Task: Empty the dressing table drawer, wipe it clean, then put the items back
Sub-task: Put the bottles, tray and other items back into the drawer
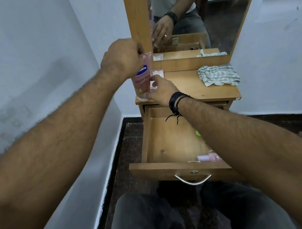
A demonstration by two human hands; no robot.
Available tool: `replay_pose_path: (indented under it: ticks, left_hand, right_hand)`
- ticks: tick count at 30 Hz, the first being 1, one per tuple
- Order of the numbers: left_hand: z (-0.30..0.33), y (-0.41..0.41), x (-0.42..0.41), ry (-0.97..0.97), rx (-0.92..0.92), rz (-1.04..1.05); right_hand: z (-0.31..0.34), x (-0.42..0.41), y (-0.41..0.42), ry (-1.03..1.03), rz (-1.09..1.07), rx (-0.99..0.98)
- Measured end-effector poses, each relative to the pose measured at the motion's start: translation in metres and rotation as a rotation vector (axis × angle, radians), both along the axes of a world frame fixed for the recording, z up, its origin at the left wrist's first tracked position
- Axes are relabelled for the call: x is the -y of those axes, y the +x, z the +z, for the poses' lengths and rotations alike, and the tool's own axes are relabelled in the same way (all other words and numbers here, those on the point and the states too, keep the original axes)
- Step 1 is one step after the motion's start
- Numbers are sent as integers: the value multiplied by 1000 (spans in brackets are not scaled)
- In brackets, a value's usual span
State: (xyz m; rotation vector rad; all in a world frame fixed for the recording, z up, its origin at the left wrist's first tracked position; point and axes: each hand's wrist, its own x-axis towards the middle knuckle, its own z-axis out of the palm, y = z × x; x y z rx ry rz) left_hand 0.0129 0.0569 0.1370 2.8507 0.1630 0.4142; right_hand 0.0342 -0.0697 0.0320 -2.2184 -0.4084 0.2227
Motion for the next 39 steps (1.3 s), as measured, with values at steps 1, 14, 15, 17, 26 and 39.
replay_pose_path:
  ticks: [1, 14, 15, 17, 26, 39]
  left_hand:
    - [5, -3, 0, -70, 3, -4]
    - [-60, -62, 13, -415, -647, -53]
    - [-71, -65, 18, -364, -699, -72]
    - [-92, -69, 28, -258, -762, -83]
    - [-148, -84, 62, 93, -778, -124]
    - [-173, -100, 77, 232, -850, -116]
  right_hand:
    - [1, 5, -2, -4, 14, 13]
    - [5, 89, -35, -900, 354, 161]
    - [1, 90, -40, -953, 371, 175]
    - [-10, 90, -50, -1052, 381, 248]
    - [-45, 73, -85, -1237, 364, 128]
    - [-75, 76, -83, -1223, 448, 12]
